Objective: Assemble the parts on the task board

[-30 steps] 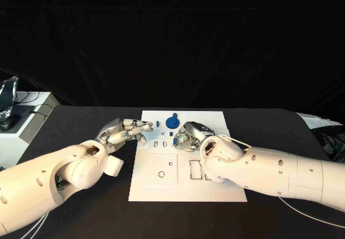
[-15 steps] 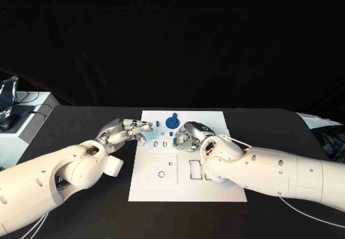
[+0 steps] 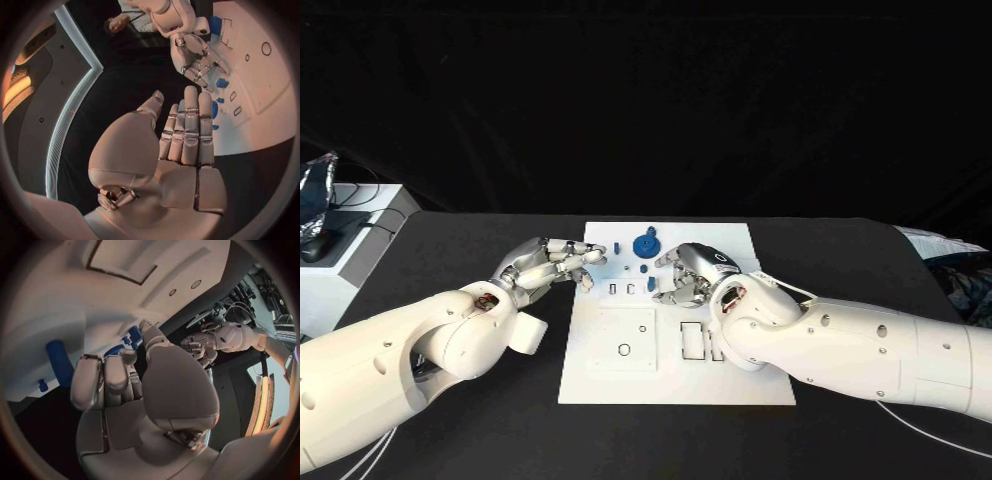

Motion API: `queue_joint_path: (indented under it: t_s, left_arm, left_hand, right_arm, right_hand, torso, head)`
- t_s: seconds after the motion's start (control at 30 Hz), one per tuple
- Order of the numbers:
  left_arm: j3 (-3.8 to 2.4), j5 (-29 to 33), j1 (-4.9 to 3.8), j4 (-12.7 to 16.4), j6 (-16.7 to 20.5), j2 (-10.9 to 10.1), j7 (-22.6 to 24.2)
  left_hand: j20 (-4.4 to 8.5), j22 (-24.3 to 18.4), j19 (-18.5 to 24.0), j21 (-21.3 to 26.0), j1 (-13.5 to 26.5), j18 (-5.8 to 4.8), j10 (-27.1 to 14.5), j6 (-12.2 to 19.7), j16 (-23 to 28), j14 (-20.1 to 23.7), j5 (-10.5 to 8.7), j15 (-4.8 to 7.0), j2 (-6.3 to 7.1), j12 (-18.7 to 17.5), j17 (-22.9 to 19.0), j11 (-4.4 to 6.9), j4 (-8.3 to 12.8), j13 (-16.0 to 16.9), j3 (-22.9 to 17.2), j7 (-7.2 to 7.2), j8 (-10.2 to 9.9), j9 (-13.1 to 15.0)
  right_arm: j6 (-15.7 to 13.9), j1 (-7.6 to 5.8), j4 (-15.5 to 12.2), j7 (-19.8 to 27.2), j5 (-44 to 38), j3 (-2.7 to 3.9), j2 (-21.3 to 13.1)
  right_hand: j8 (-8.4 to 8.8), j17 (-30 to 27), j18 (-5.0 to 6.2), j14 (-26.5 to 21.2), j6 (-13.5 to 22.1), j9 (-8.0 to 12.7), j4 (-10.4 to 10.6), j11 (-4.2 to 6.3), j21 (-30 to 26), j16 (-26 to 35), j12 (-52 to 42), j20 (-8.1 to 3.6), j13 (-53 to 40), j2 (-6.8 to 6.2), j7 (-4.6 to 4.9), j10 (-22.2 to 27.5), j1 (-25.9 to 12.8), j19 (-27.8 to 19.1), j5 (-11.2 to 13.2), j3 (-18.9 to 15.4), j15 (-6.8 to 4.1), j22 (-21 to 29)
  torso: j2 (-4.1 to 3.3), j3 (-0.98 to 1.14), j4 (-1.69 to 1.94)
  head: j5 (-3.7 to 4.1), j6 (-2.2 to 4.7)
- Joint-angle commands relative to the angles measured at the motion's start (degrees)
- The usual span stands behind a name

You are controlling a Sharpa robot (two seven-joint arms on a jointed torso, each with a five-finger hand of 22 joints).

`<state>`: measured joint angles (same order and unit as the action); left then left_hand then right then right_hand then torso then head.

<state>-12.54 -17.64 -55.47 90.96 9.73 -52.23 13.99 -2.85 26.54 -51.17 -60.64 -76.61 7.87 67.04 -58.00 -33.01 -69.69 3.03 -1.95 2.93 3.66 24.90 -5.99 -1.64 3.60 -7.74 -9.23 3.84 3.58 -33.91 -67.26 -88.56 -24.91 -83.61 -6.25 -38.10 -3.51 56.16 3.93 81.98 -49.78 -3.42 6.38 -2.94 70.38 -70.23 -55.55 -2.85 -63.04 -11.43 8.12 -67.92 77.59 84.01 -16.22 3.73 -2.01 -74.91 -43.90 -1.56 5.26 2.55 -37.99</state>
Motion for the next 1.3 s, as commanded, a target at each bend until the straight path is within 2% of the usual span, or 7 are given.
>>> queue_joint_path:
  t_s: [0.03,0.17,0.47,0.8,0.87,1.1,1.3]
  left_arm:
    - [-0.04,-3.3,-0.01,0.1,-0.5,0.1,-0.5]
    - [-0.06,-5.1,-0.05,-0.2,-0.2,0.1,-1.7]
    - [-0.31,-11.5,-1.21,-2.9,0.3,2.3,-8.9]
    - [-0.16,-27.0,-6.48,-11.1,-6.9,9.2,-24.5]
    - [0.18,-30.0,-7.66,-12.5,-8.8,10.5,-26.6]
    - [2.44,-36.4,-11.84,-17.6,-15.2,16.2,-36.5]
    - [3.27,-39.7,-13.49,-21.1,-19.0,20.5,-42.8]
  left_hand:
    - [0.14,0.0,0.7,-0.2,0.4,0.46,2.1,1.0,-0.4,0.4,-0.04,0.19,0.73,0.3,0.0,0.38,0.0,0.1,0.5,-0.02,-0.2,0.1]
    - [0.39,0.1,0.6,-0.3,1.4,0.27,3.3,8.1,-0.9,0.4,-0.01,0.21,1.95,1.4,0.4,0.44,-0.8,0.3,0.6,-0.75,-0.4,-0.2]
    - [2.33,2.3,-1.5,-3.5,5.9,-0.26,1.2,5.4,-11.5,-0.1,0.16,1.73,2.71,19.3,8.3,2.21,-6.0,10.3,-1.0,-0.16,5.0,0.5]
    - [4.35,10.3,-4.1,-11.5,13.0,-0.21,-5.1,7.9,-29.0,-1.5,0.31,4.05,-1.6,47.4,18.0,5.09,-13.8,29.5,7.3,3.59,27.7,12.7]
    - [4.64,13.8,-6.0,-13.4,14.9,-0.26,-4.7,8.6,-30.4,-2.0,0.35,4.64,4.3,48.3,18.5,5.29,-14.6,30.2,-6.8,3.72,29.9,14.6]
    - [4.7,19.3,-9.4,-15.7,19.1,-0.54,-2.8,6.4,-32.7,-4.1,-0.01,5.14,7.16,48.5,21.6,6.25,-12.2,31.1,-16.9,5.0,29.6,16.4]
    - [4.66,21.5,-10.4,-16.2,18.5,-0.6,-2.1,5.6,-33.1,-4.9,0.0,5.26,6.84,48.0,23.2,6.39,-12.9,32.2,-14.5,5.12,27.7,18.2]
  right_arm:
    - [-3.1,-0.48,-2.4,1.2,0.3,0.12,-1.8]
    - [-6.0,-1.27,-5.9,2.6,1.2,0.66,-5.0]
    - [-7.6,-4.88,-8.8,13.5,16.6,1.36,-10.9]
    - [-1.1,-7.14,-3.2,27.0,40.2,1.44,-13.6]
    - [-1.0,-7.22,-2.1,28.3,42.1,1.44,-13.7]
    - [-1.3,-7.34,0.6,30.8,45.6,1.43,-14.5]
    - [-1.8,-7.36,2.6,33.4,48.5,1.42,-14.4]
  right_hand:
    - [0.3,0.0,0.44,0.0,2.3,0.1,1.6,0.0,-0.2,0.4,0.0,0.56,0.3,-0.93,1.84,0.4,0.4,2.0,1.2,-0.2,0.44,-9.9]
    - [0.31,-0.8,0.72,-0.2,2.2,0.1,3.8,0.0,-1.9,1.4,0.6,0.58,1.3,-1.28,1.83,0.9,1.6,1.6,0.9,-2.4,0.4,-9.5]
    - [-0.11,-1.0,0.74,-0.1,-6.2,-0.4,1.5,0.67,-3.5,2.3,0.5,0.14,1.7,1.13,0.86,0.5,0.6,1.6,0.2,-3.2,-0.12,-9.2]
    - [-1.98,-1.5,0.74,-0.1,-12.6,-3.4,-3.8,2.08,-6.1,3.4,-0.5,-0.92,-0.4,6.39,-1.37,-0.2,-2.8,1.2,-4.4,-5.6,-1.21,-8.6]
    - [-1.7,-1.8,0.73,-0.1,-12.4,-4.3,-4.7,2.08,-6.8,3.9,0.0,-1.06,-0.3,7.03,-1.34,0.1,-3.1,1.1,-4.8,-6.2,-1.25,-8.4]
    - [-0.48,-5.9,1.69,-0.8,-10.7,-7.2,-7.4,1.89,-15.9,9.6,6.1,-1.0,3.7,8.46,-0.89,2.7,-4.0,-0.1,-5.1,-7.7,-1.18,-6.3]
    - [-0.45,-13.2,3.71,-3.4,-7.6,-6.8,-7.8,1.35,-48.0,20.9,14.4,-0.27,13.1,8.65,0.05,4.2,-3.7,-6.1,-7.6,-9.0,-0.6,4.7]
  torso:
    - [0.13,0.0,-0.05]
    - [0.22,0.07,-0.24]
    - [1.4,0.61,-0.64]
    - [2.74,1.38,-1.82]
    - [2.87,1.59,-2.11]
    - [3.23,1.93,-2.37]
    - [3.25,2.19,-2.82]
  head:
    - [-0.09,0.16]
    - [-0.17,0.31]
    - [-1.08,0.36]
    - [-2.73,-0.1]
    - [-2.97,-0.17]
    - [-3.36,-0.39]
    - [-3.76,-0.45]
